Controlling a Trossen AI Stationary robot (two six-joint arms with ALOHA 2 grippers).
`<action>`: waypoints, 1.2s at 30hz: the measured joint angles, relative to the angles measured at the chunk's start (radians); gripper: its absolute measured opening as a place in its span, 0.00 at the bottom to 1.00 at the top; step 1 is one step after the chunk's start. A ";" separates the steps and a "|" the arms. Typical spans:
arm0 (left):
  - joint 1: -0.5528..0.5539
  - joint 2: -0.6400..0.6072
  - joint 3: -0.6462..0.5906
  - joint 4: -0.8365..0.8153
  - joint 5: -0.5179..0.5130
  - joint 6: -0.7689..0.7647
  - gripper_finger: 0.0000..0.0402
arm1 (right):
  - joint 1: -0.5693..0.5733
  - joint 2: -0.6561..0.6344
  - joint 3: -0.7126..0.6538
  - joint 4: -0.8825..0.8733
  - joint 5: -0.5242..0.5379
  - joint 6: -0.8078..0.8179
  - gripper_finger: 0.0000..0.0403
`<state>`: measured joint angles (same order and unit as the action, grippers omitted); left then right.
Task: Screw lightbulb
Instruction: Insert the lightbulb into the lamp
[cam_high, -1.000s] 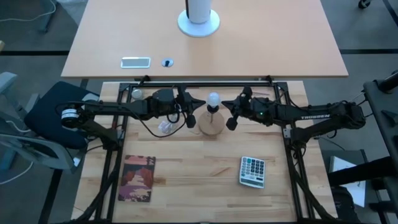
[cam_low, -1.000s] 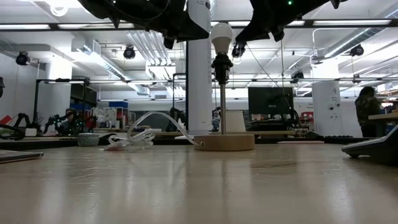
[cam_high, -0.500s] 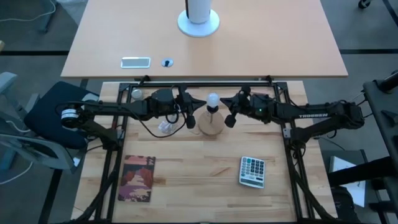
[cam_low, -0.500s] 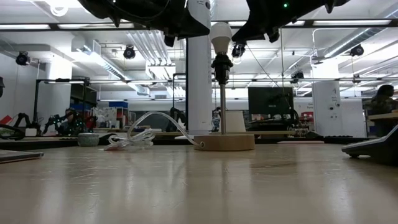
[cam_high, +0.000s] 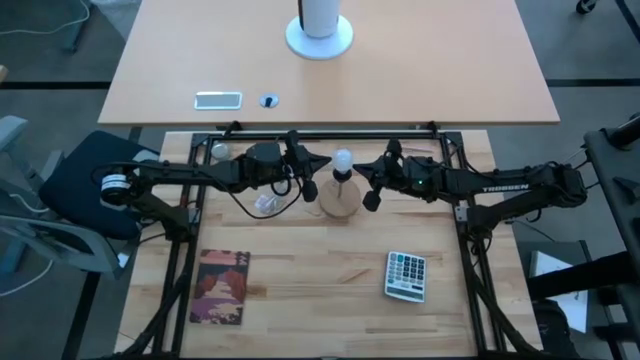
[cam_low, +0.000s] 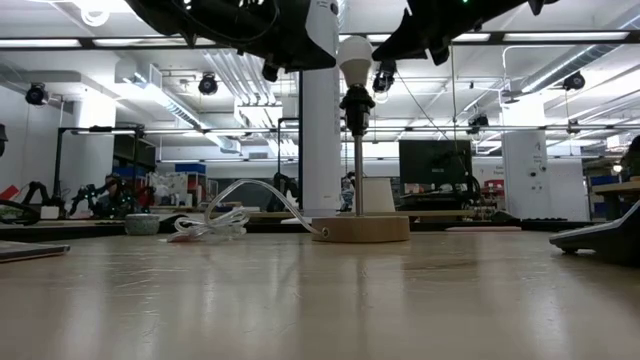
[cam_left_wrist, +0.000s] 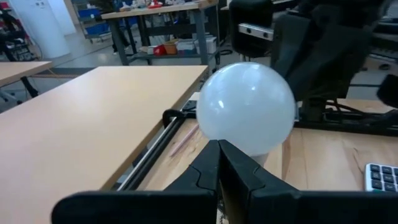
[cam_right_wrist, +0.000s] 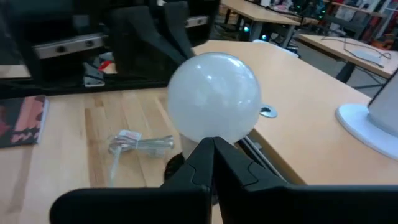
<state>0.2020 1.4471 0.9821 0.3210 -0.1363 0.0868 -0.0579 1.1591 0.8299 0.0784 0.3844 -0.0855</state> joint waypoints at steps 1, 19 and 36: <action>0.000 0.000 0.000 0.000 -0.004 0.001 0.00 | 0.004 0.000 0.000 0.000 0.000 0.002 0.00; -0.003 -0.040 -0.001 -0.028 0.075 0.001 0.00 | 0.006 -0.036 0.000 -0.074 0.095 -0.002 0.00; -0.019 -0.028 -0.001 -0.047 0.183 -0.019 0.00 | 0.036 -0.047 0.001 -0.171 0.042 0.066 0.00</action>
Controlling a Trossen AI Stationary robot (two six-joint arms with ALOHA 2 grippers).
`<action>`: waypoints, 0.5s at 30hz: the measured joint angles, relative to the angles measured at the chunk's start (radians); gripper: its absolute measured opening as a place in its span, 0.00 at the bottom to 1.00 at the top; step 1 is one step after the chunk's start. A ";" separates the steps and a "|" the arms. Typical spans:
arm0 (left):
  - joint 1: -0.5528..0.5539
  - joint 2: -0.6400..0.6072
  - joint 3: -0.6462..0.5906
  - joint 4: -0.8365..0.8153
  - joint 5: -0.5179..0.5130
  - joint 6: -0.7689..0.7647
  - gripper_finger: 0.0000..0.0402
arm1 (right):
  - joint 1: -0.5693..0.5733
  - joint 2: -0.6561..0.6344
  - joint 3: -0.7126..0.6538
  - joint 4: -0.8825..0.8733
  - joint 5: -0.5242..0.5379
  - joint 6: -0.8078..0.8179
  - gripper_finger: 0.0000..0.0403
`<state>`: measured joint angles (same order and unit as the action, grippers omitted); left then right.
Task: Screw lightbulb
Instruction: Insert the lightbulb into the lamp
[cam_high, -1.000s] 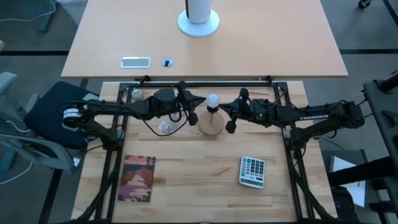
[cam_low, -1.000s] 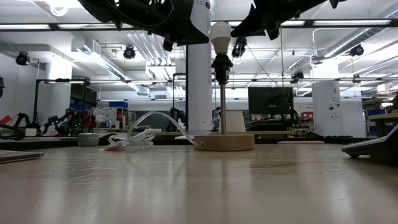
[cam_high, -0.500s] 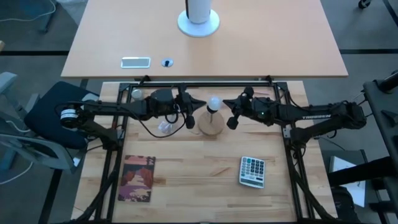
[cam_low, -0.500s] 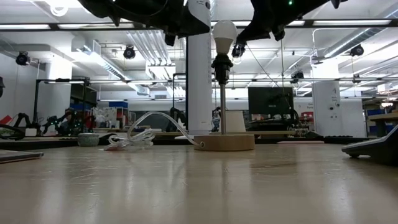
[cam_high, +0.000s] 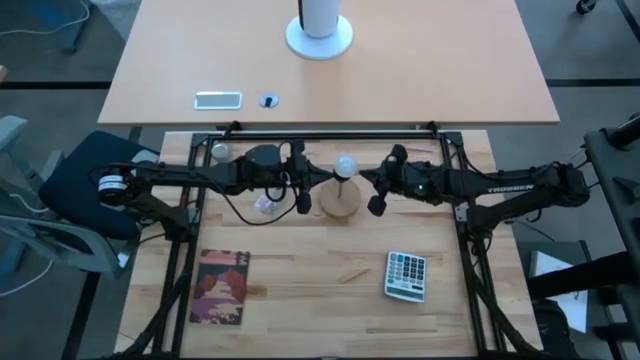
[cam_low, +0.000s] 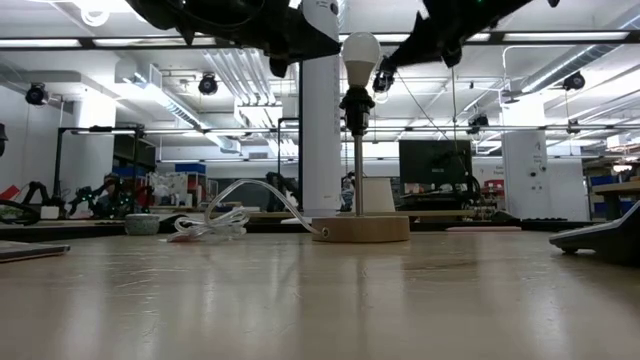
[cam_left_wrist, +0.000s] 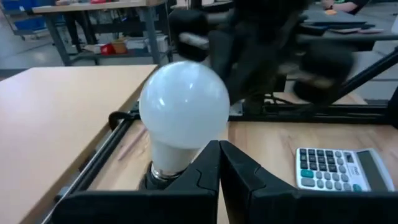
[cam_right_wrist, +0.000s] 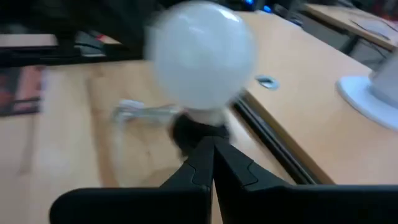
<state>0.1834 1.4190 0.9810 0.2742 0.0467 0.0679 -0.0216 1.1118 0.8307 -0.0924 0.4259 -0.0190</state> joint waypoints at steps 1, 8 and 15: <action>0.001 0.001 0.000 0.004 0.000 0.001 0.00 | 0.007 0.001 0.000 0.018 -0.010 -0.007 0.00; 0.001 0.001 0.000 0.044 -0.051 0.037 0.00 | 0.014 0.002 0.000 0.120 -0.007 -0.055 0.00; 0.007 0.005 0.000 0.048 -0.091 0.066 0.00 | -0.002 0.002 0.000 0.136 -0.006 -0.069 0.00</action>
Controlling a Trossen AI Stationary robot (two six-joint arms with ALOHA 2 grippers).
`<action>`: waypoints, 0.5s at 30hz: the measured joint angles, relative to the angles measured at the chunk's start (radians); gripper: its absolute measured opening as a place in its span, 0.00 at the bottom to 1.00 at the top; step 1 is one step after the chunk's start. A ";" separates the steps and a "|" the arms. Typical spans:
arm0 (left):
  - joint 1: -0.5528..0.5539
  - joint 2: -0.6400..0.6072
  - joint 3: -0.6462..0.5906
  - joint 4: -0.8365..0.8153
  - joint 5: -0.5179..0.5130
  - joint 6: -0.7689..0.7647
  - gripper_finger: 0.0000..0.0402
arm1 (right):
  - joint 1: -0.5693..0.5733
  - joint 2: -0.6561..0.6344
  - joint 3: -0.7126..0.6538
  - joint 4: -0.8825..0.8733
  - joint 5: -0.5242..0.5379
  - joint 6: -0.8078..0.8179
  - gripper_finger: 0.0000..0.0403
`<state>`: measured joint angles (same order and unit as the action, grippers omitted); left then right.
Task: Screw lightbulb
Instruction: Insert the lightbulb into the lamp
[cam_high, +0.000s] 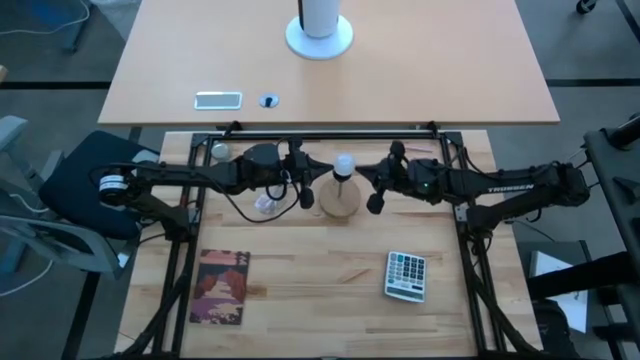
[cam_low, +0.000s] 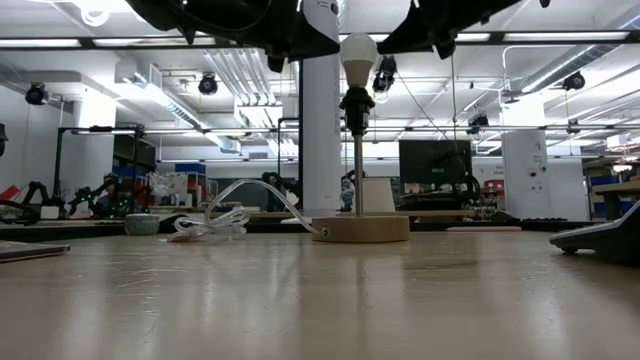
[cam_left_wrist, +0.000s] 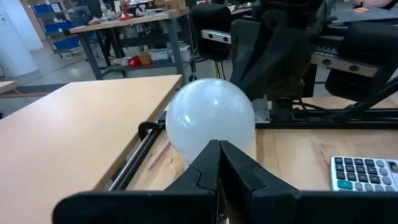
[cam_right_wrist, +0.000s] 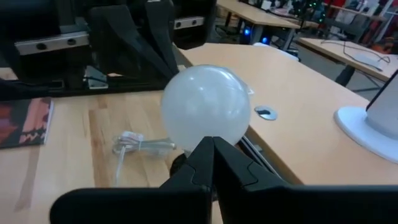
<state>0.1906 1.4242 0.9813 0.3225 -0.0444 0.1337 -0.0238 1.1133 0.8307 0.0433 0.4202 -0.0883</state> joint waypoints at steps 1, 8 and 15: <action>0.001 0.000 0.000 0.000 0.000 0.000 0.00 | -0.001 0.000 0.000 0.000 0.001 0.000 0.00; 0.017 0.022 0.000 0.012 -0.001 0.000 0.00 | -0.010 0.000 0.000 0.001 0.025 -0.008 0.00; 0.021 0.028 0.000 0.026 -0.001 -0.002 0.00 | -0.014 0.000 0.000 0.037 0.027 -0.042 0.00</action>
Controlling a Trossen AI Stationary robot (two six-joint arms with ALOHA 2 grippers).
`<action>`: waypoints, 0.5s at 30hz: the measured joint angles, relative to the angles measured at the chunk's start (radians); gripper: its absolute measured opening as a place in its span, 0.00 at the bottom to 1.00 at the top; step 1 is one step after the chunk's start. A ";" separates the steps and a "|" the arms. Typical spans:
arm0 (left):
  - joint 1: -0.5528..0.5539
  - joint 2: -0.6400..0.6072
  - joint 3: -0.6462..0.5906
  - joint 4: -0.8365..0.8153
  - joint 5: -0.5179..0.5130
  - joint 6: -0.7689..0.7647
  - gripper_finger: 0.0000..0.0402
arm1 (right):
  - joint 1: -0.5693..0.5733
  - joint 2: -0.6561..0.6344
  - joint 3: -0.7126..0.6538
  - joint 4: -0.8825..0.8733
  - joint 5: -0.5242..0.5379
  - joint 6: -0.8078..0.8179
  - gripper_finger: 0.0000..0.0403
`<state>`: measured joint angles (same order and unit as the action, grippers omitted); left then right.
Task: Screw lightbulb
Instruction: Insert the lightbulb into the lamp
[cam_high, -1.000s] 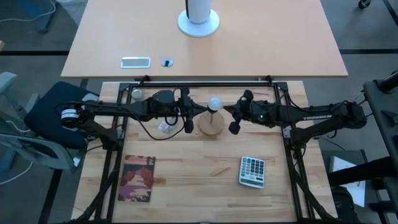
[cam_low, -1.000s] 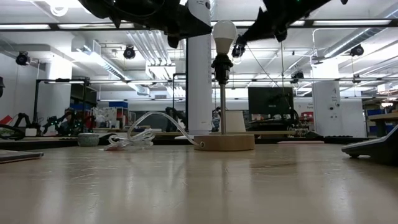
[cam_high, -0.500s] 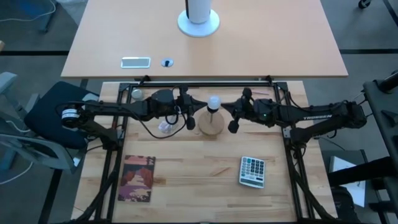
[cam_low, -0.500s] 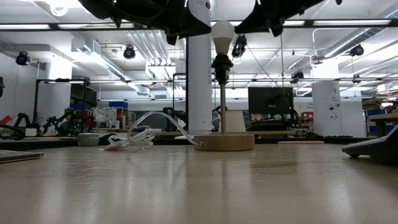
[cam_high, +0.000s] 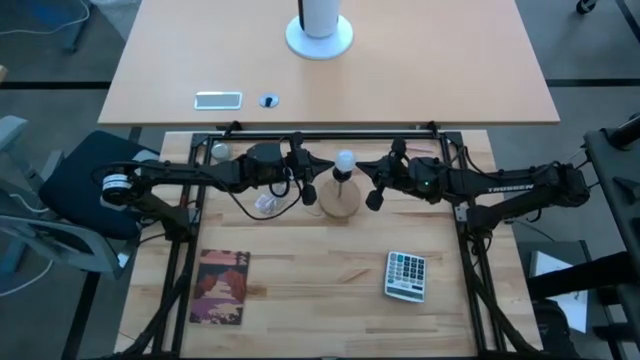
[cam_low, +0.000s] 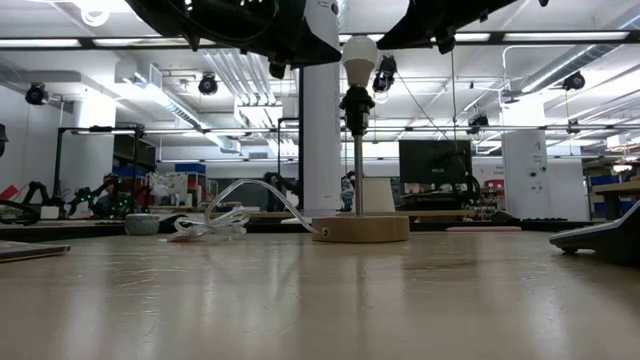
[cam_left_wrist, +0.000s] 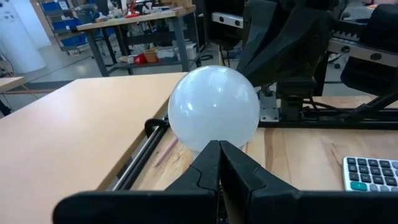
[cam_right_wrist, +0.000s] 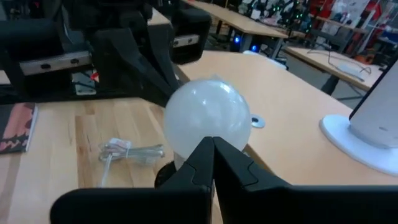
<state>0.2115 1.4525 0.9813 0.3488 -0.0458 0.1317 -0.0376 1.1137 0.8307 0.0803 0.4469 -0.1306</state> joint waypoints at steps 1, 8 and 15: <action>0.000 0.000 0.000 0.001 0.000 0.000 0.00 | 0.000 0.000 0.000 0.005 0.000 -0.002 0.00; 0.000 0.000 0.000 0.002 0.000 -0.004 0.00 | 0.004 -0.006 0.000 0.002 0.006 0.020 0.00; 0.002 0.000 0.000 0.001 0.000 -0.005 0.00 | 0.018 -0.039 0.000 -0.067 0.126 0.077 0.00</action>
<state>0.2134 1.4525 0.9813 0.3503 -0.0460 0.1265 -0.0200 1.0749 0.8307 0.0130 0.5731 -0.0534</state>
